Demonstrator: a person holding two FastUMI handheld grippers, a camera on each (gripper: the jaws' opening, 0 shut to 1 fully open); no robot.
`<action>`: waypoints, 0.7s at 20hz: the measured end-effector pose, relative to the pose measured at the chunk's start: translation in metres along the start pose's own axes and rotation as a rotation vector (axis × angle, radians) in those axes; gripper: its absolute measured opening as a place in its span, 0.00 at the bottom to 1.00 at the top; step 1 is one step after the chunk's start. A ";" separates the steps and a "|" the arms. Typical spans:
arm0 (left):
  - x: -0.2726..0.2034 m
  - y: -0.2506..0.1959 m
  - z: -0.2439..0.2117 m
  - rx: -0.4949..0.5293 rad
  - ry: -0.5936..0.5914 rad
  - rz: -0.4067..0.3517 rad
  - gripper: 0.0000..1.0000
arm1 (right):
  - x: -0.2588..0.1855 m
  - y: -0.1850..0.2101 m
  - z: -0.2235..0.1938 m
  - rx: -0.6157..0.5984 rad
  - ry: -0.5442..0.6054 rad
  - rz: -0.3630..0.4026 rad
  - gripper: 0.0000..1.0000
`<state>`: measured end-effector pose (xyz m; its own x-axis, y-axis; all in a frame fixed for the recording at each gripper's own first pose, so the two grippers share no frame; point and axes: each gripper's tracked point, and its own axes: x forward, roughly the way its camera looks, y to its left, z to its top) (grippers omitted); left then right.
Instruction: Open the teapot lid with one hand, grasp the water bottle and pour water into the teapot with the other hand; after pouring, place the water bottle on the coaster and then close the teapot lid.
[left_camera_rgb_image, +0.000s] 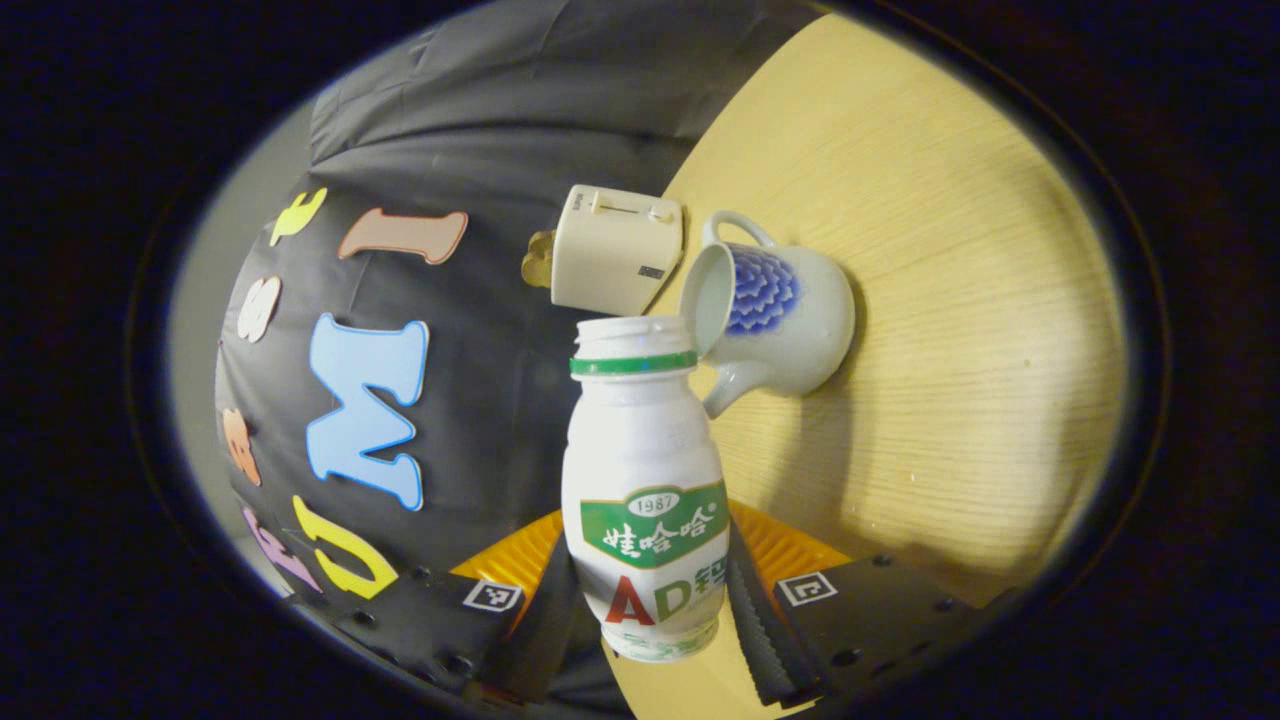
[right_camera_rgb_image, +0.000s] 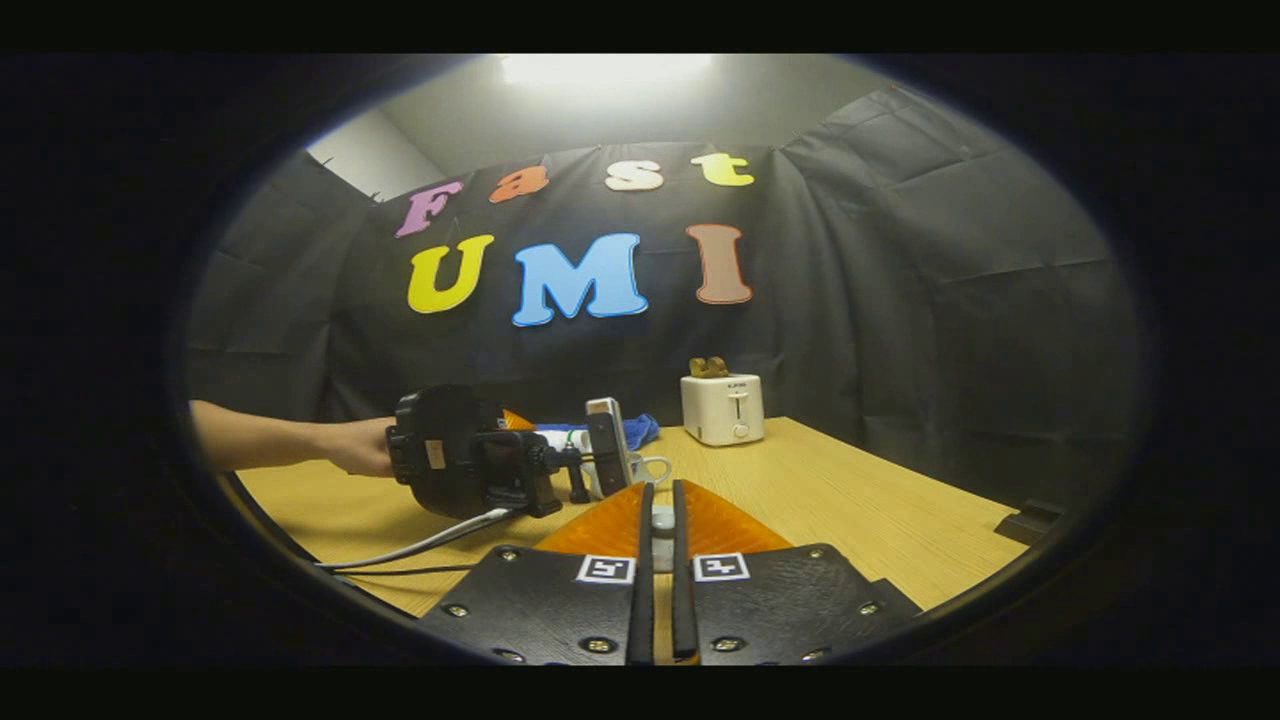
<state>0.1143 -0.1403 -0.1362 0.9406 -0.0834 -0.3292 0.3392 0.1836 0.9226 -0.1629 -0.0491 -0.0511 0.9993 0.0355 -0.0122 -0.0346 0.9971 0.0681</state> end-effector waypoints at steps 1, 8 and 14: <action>-0.003 0.002 -0.003 -0.042 -0.006 0.009 0.78 | 0.001 0.000 0.001 -0.008 0.003 0.003 0.07; -0.015 0.029 -0.026 -0.438 -0.085 0.080 0.85 | 0.038 0.027 0.015 -0.053 0.044 0.080 0.07; -0.036 0.053 -0.073 -0.937 -0.175 0.101 0.78 | 0.103 0.061 0.030 -0.015 0.044 0.153 0.07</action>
<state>0.1000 -0.0565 -0.0898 0.9760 -0.1557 -0.1523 0.2036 0.9006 0.3840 -0.0619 0.0136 -0.0183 0.9808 0.1893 -0.0466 -0.1865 0.9807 0.0581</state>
